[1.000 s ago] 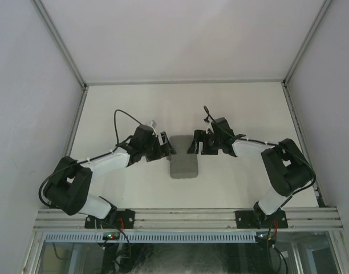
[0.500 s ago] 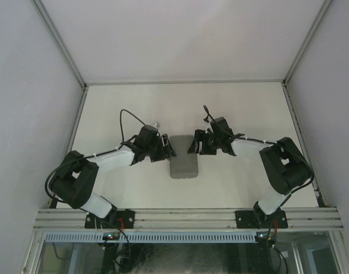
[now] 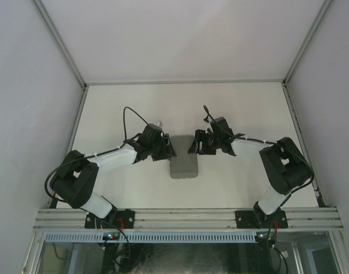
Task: Sort the tools into containers
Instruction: Close the storage box at the center of the board.
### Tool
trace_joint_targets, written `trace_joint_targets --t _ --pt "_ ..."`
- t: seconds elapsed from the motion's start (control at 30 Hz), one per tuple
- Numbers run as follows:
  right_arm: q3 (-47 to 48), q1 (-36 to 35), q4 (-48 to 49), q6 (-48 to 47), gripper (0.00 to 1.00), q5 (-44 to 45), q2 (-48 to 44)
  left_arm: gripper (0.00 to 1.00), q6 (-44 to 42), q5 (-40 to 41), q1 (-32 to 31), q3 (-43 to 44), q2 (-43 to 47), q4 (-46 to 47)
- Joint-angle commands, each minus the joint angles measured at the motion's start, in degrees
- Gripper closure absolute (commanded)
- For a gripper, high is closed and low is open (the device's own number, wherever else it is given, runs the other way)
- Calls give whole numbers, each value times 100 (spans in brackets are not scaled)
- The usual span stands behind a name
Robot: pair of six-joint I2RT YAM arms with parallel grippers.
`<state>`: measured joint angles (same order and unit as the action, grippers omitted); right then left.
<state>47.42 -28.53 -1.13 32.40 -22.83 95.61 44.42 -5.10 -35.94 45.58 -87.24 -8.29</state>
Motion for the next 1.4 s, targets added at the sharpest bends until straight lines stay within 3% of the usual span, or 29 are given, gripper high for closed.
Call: trace_joint_targets --t 0.0,0.57,1.37 --pt "187 -38 22 1 36 50 44 42 -89 303 -83 420 -3 -339" --pt "186 -56 42 43 39 47 71 47 -101 353 -123 570 -148 -512" --pt "188 -38 91 48 42 -8 125 67 -74 238 -159 716 -241 -526"
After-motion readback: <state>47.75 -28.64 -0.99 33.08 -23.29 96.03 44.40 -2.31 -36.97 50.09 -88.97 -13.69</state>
